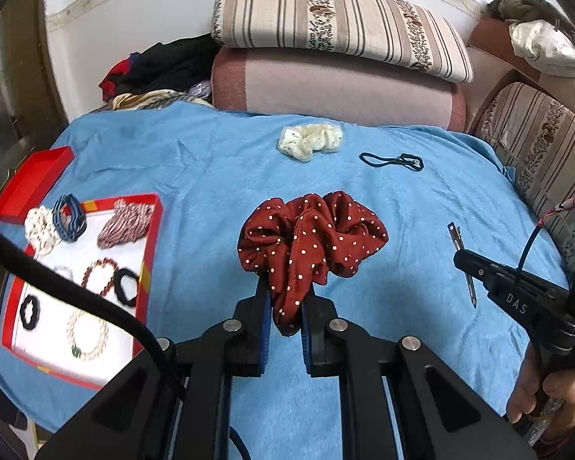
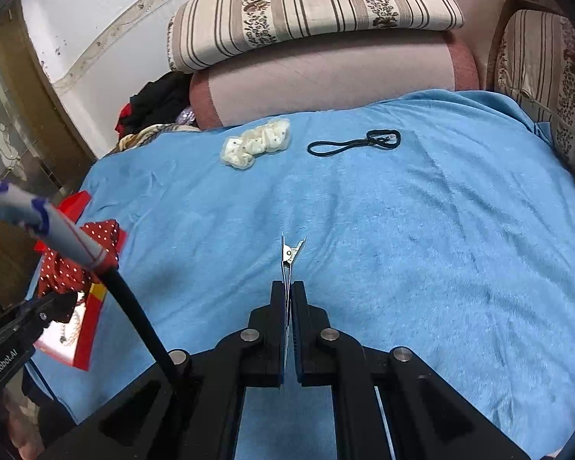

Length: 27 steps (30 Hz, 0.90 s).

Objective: Organize jewelry
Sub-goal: 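Carry the scrunchie and hair clip over the tray with both tools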

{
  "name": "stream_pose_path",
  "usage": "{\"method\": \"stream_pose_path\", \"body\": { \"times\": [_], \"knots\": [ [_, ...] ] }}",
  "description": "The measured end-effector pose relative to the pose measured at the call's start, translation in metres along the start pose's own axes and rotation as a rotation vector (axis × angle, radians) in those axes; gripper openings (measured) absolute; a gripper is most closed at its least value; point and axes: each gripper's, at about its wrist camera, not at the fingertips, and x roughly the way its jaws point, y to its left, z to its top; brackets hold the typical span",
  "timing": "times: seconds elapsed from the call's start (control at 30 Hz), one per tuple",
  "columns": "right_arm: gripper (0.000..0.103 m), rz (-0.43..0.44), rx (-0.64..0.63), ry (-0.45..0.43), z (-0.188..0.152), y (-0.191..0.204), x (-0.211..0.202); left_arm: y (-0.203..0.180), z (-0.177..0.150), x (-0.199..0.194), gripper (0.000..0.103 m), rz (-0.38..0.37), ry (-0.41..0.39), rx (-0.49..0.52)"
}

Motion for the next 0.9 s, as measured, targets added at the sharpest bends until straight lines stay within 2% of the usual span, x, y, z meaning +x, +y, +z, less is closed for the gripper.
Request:
{"method": "stream_pose_path", "body": {
  "times": [0.43,0.9],
  "knots": [
    [0.004,0.063,-0.095,-0.007,-0.01,0.052,-0.018,0.048,-0.024,-0.032,0.012,0.029,-0.011,-0.105],
    [0.004,0.145,-0.23,0.029,-0.016,0.121,-0.01,0.109,-0.042,-0.047,0.012,0.091,-0.017,-0.206]
  ]
}}
